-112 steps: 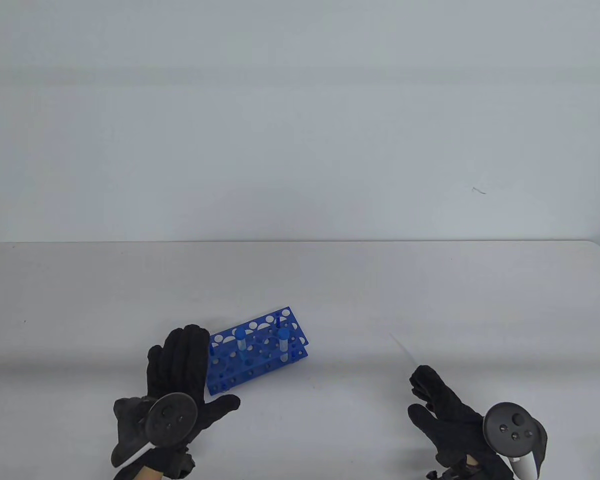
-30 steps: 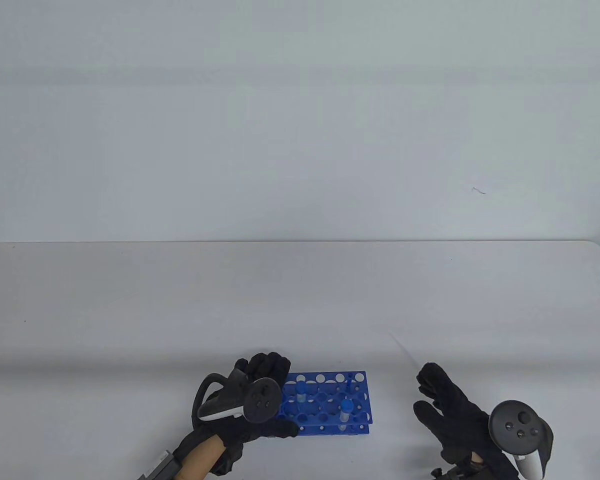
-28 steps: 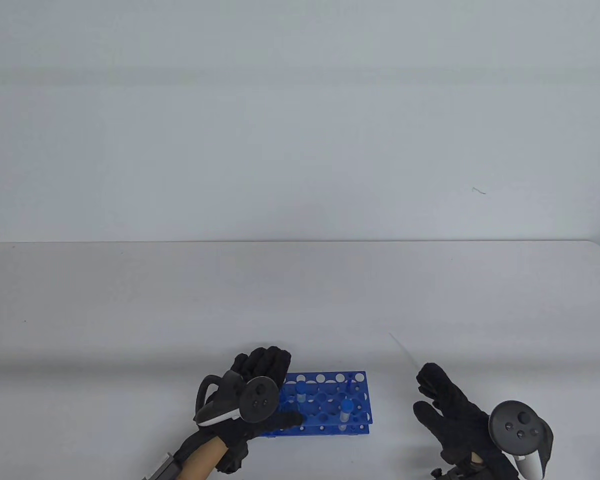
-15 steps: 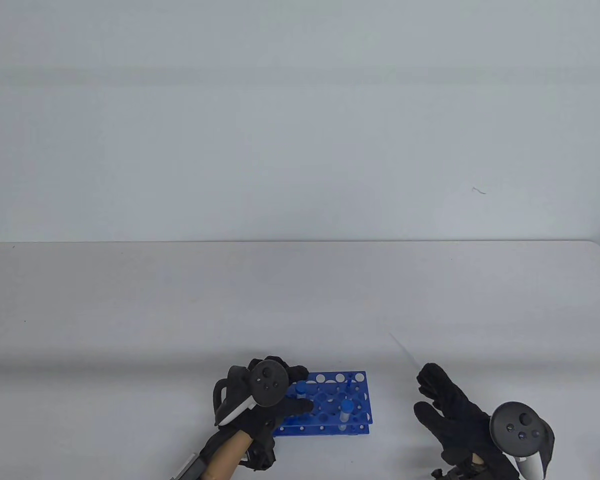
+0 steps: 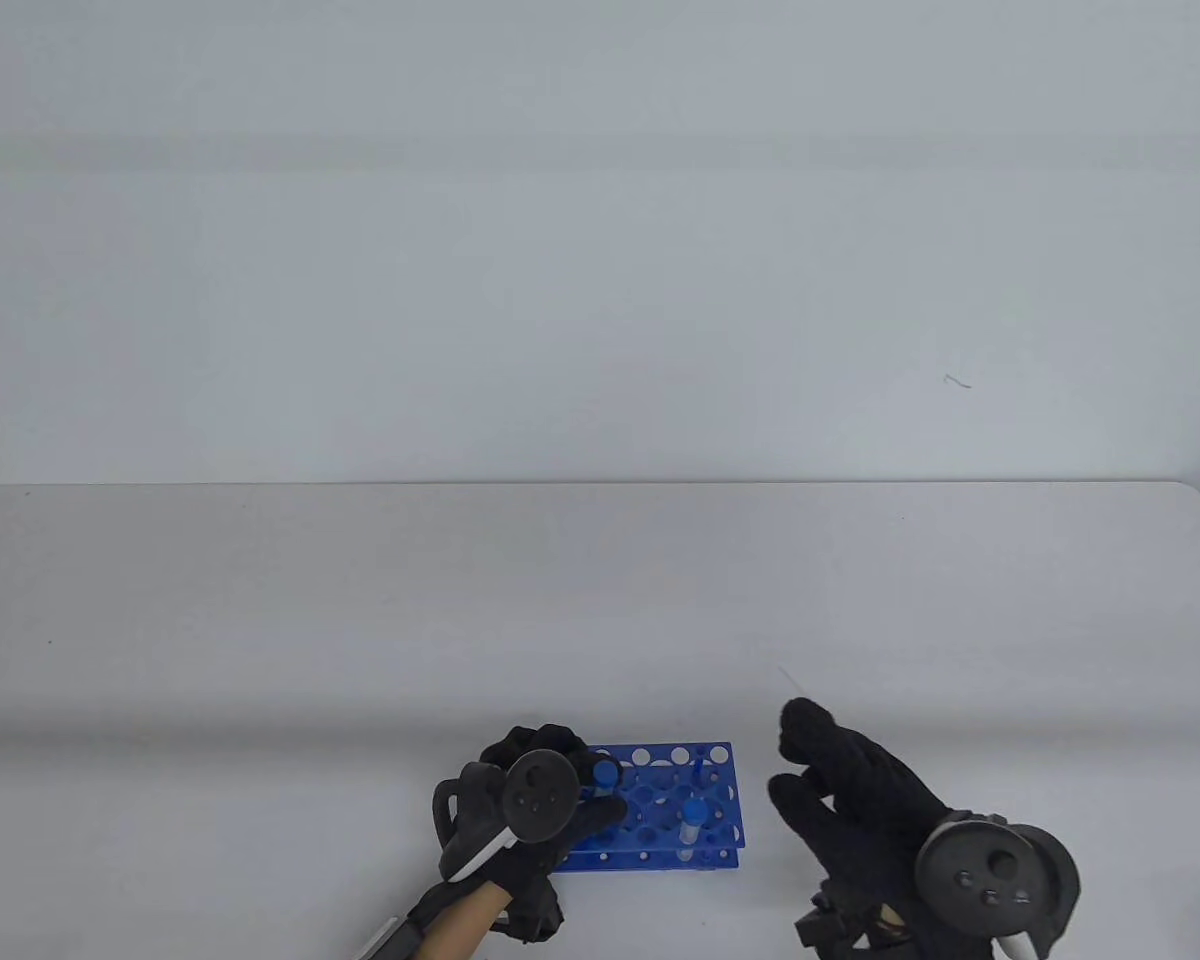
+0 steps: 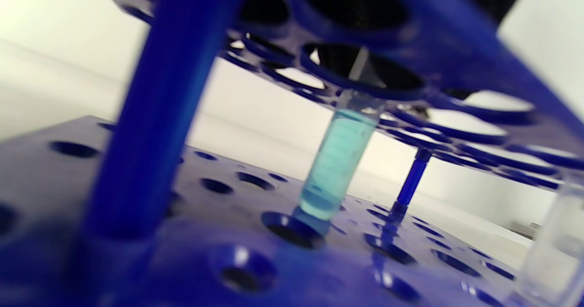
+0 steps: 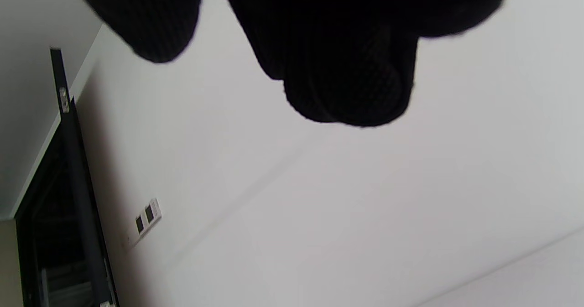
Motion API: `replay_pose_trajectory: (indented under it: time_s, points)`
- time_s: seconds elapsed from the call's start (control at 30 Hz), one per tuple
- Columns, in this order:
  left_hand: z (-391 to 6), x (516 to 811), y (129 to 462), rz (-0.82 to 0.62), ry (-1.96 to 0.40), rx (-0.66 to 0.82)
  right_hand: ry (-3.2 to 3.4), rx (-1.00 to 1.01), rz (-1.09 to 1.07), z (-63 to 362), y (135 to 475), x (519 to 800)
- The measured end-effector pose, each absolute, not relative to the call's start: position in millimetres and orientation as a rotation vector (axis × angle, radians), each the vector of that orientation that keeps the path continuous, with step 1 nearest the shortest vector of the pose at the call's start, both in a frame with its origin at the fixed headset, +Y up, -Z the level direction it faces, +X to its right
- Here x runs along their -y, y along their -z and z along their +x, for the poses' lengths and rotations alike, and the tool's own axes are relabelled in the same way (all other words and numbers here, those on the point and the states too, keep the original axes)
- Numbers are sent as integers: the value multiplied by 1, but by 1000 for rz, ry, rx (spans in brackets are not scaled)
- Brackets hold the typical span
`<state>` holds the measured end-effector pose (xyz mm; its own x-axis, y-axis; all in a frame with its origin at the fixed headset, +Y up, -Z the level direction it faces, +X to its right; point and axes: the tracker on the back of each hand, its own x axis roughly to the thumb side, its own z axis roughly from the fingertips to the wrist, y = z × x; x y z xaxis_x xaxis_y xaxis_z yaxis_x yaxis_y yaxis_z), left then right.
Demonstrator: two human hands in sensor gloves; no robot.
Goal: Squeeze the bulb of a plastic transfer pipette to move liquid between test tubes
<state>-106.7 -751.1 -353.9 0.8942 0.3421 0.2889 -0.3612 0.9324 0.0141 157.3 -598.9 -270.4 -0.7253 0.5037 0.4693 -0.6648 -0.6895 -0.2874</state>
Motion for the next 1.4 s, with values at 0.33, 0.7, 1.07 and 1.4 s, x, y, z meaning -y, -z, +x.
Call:
replay_pose_trajectory:
  time_s: [0.33, 0.7, 1.07, 1.4]
  points:
    - [-107, 752, 352, 76, -371, 281, -3087, 184, 606, 28, 341, 642]
    - [-107, 752, 352, 76, -361, 278, -3178, 193, 739, 7, 347, 678]
    - [-107, 753, 352, 76, -361, 273, -3047, 219, 537, 22, 347, 674]
    - [-106, 753, 352, 79, -356, 273, -3162, 15, 660, 8, 346, 673]
